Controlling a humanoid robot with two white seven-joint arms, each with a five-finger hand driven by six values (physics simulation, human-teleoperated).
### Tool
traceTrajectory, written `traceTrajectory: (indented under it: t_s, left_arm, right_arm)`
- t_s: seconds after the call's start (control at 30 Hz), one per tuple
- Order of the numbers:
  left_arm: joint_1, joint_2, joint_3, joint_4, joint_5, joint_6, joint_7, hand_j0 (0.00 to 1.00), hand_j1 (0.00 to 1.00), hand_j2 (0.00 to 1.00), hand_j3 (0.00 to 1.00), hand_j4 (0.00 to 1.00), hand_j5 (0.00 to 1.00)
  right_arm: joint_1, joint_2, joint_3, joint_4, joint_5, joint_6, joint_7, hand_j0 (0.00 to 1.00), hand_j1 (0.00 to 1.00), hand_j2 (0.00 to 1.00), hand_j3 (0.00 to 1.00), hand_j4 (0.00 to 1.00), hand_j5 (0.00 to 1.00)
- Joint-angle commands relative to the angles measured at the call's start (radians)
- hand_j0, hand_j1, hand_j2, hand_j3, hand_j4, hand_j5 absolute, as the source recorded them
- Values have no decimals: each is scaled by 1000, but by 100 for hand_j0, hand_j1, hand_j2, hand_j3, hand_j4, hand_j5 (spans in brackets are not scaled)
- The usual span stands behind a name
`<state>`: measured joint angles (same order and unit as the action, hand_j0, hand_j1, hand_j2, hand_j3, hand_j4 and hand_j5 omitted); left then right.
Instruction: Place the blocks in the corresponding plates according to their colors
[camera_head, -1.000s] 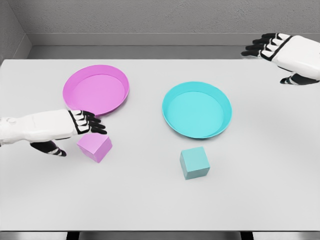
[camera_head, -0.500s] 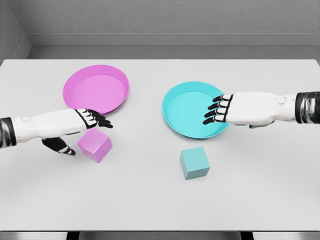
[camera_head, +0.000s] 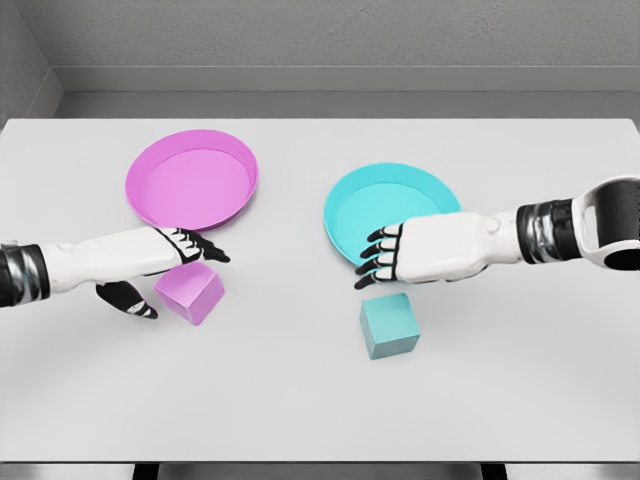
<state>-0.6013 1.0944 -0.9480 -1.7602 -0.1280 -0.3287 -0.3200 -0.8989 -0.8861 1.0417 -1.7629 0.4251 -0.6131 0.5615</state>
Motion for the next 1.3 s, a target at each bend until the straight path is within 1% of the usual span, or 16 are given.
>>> traceTrajectory:
  t_s: [0.0, 0.03, 0.13, 0.2, 0.43, 0.5, 0.73, 0.8, 0.87, 0.97, 1.0, 1.07, 1.1, 1.17, 1.2, 1.27]
  left_arm:
    - [0, -10, -3, 2, -4, 30, 1, 100, 100, 100, 100, 100, 100]
    - [-5, -22, -14, 2, -13, 62, 1, 100, 100, 100, 100, 100, 100]
    - [-8, -33, -17, 2, -15, 65, -1, 100, 100, 100, 100, 100, 100]
    - [-9, -41, -25, 2, -15, 68, -1, 100, 100, 100, 100, 100, 100]
    - [-12, -41, -41, 4, -53, 74, -1, 100, 100, 100, 100, 100, 100]
    - [-14, -41, -41, 5, -56, 74, 1, 100, 100, 100, 100, 100, 100]
    - [-15, -37, -52, 5, -59, 74, 1, 98, 98, 98, 98, 98, 98]
    - [-15, -37, -52, 5, -61, 74, 1, 90, 90, 90, 90, 90, 90]
    - [-15, -39, -54, 4, -84, 74, 1, 78, 78, 78, 78, 78, 78]
    - [-15, -41, -54, 4, -85, 71, 1, 70, 70, 70, 70, 70, 70]
    - [-15, -41, -54, 4, -85, 71, 1, 68, 68, 68, 68, 68, 68]
    - [-15, -41, -54, 4, -85, 71, 1, 65, 65, 65, 65, 65, 65]
    - [-15, -41, -54, 4, -85, 69, 1, 61, 61, 61, 61, 61, 61]
    - [-15, -41, -54, 4, -85, 65, 1, 57, 57, 57, 57, 57, 57]
    - [-15, -41, -54, 4, -85, 65, 1, 56, 56, 56, 56, 56, 56]
    - [-17, -39, -54, 5, -85, 66, 2, 52, 52, 52, 52, 52, 52]
  right_arm:
    - [0, 10, 6, -1, -5, 2, -2, 100, 100, 100, 100, 100, 100]
    - [-2, 12, 6, -1, -5, 2, -2, 100, 100, 100, 100, 100, 100]
    - [-5, 16, 37, -1, -5, 2, -2, 100, 100, 100, 100, 100, 100]
    - [-5, 18, 40, -1, -5, 2, -2, 100, 100, 100, 100, 100, 100]
    - [-3, 44, 64, -3, -5, 2, -2, 100, 100, 100, 100, 100, 100]
    - [-3, 50, 89, -3, -5, 2, -2, 100, 100, 100, 100, 100, 100]
    - [9, 49, 120, -3, -5, 2, 3, 100, 100, 100, 100, 100, 100]
    - [11, 47, 121, -3, -5, 2, 6, 100, 100, 100, 100, 100, 100]
    - [11, 49, 121, -3, -5, 2, 8, 100, 100, 100, 100, 100, 100]
    - [12, 56, 120, -3, -5, 2, 26, 86, 86, 86, 86, 86, 86]
    - [14, 64, 120, -1, -5, 2, 47, 80, 80, 80, 80, 80, 80]
    - [17, 72, 120, -1, -5, 2, 49, 73, 73, 73, 73, 73, 73]
    - [17, 75, 121, -1, -5, 2, 49, 70, 70, 70, 70, 70, 70]
    - [17, 82, 121, -1, -5, 2, 49, 65, 65, 65, 65, 65, 65]
    - [17, 81, 121, -1, -5, 2, 49, 65, 65, 65, 65, 65, 65]
    - [17, 81, 121, 0, -5, 2, 49, 59, 59, 59, 59, 59, 59]
